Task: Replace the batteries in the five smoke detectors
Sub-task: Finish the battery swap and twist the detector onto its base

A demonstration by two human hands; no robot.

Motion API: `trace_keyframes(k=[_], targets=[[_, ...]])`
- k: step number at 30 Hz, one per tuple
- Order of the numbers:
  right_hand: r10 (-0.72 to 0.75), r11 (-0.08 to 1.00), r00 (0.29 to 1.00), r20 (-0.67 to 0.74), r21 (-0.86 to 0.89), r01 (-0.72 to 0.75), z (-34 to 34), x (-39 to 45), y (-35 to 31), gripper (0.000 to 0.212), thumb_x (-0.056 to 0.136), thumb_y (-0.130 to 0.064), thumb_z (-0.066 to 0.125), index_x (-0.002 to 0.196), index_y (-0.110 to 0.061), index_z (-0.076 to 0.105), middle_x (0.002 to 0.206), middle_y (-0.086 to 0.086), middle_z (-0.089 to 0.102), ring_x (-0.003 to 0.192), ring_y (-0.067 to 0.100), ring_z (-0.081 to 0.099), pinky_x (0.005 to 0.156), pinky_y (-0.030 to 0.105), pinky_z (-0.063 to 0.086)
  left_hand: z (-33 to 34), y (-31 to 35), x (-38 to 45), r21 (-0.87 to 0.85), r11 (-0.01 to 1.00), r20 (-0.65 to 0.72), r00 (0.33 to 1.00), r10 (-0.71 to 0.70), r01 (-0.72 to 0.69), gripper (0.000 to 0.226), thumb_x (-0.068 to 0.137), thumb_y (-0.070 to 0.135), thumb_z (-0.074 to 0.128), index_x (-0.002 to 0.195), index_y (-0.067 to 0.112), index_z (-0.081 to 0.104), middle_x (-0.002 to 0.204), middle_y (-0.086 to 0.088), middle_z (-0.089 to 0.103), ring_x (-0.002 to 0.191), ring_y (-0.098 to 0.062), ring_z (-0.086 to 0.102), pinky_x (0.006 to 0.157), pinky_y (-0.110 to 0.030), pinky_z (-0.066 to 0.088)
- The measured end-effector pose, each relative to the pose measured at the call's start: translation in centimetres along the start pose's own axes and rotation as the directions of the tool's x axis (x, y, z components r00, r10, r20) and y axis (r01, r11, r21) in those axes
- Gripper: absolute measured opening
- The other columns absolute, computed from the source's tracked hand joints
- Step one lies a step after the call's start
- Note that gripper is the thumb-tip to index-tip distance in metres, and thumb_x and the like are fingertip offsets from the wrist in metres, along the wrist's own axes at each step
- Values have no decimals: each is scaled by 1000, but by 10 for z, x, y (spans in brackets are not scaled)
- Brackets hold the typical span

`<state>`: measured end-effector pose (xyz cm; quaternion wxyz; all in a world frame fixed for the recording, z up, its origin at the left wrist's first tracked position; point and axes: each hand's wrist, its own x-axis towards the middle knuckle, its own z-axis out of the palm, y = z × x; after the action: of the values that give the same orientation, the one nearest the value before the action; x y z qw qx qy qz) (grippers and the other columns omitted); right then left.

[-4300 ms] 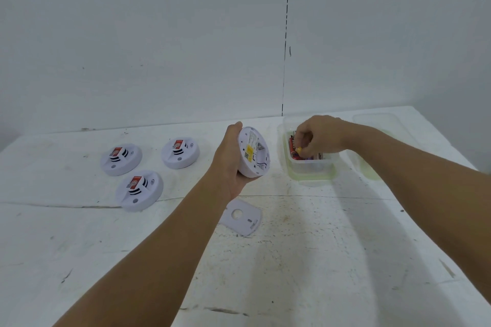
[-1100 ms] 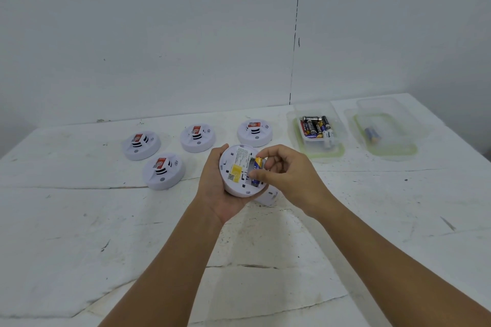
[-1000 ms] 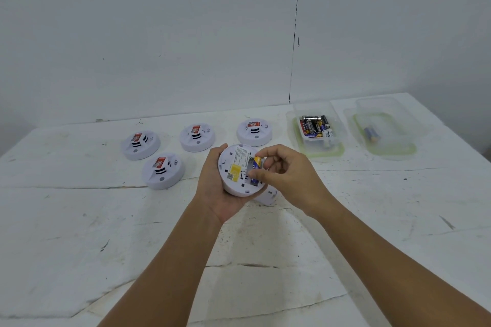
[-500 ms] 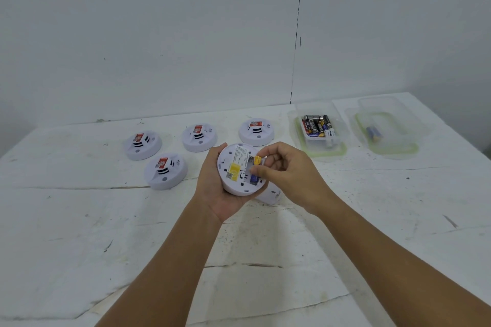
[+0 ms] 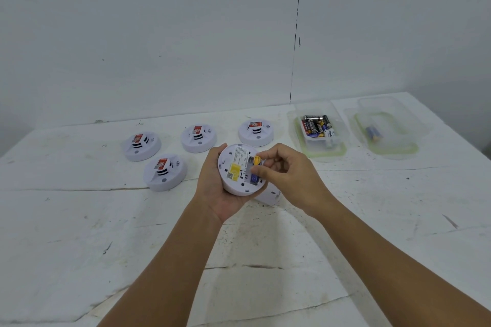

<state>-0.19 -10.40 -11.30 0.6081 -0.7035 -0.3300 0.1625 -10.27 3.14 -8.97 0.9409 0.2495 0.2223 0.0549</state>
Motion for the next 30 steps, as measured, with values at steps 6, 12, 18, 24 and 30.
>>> trace_keyframes(k=[6, 12, 18, 24, 30], targets=[[-64, 993, 997, -52, -105, 58, 2, -2, 1, 11, 90, -33, 81, 96, -25, 76, 80, -7, 66, 70, 4, 55, 67, 20, 47, -3, 3, 7, -15, 999, -7, 999, 36, -36, 37, 95, 41, 59, 104, 10, 76, 128, -19, 57, 126, -35, 50, 121, -51, 27], [-198, 940, 976, -91, -301, 163, 4, -4, 4, 11, 95, -33, 75, 101, -24, 76, 81, -9, 63, 78, 8, 60, 70, 13, 43, 3, 6, 16, 17, 999, 2, 1000, 30, -30, 36, 91, 41, 60, 107, 10, 70, 128, -18, 51, 124, -34, 47, 122, -49, 23], [-250, 880, 964, -95, -438, 185, 8, -4, 6, 20, 98, -35, 71, 111, -22, 76, 85, -8, 60, 78, 9, 61, 70, 19, 46, 8, 8, 20, 26, 999, 46, 998, 35, -36, 41, 93, 41, 55, 92, 5, 77, 96, -17, 66, 79, -34, 68, 99, -44, 45], [-292, 793, 950, -108, -583, 177, 15, -12, 6, 21, 104, -29, 61, 118, -20, 75, 81, -2, 54, 71, 13, 56, 60, 21, 41, 15, 10, 24, 78, 997, 22, 1000, 7, -9, 35, 77, 38, 65, 100, 12, 69, 82, -8, 53, 68, -21, 49, 63, -29, 46], [-259, 725, 959, -118, -680, 112, 14, -16, 3, 29, 108, -30, 52, 128, -22, 71, 77, -6, 44, 67, 11, 46, 55, 20, 28, 23, 13, 35, 157, 984, -9, 996, -84, 84, 30, 95, 47, 53, 94, 19, 63, 78, -1, 43, 62, -16, 41, 59, -25, 35]])
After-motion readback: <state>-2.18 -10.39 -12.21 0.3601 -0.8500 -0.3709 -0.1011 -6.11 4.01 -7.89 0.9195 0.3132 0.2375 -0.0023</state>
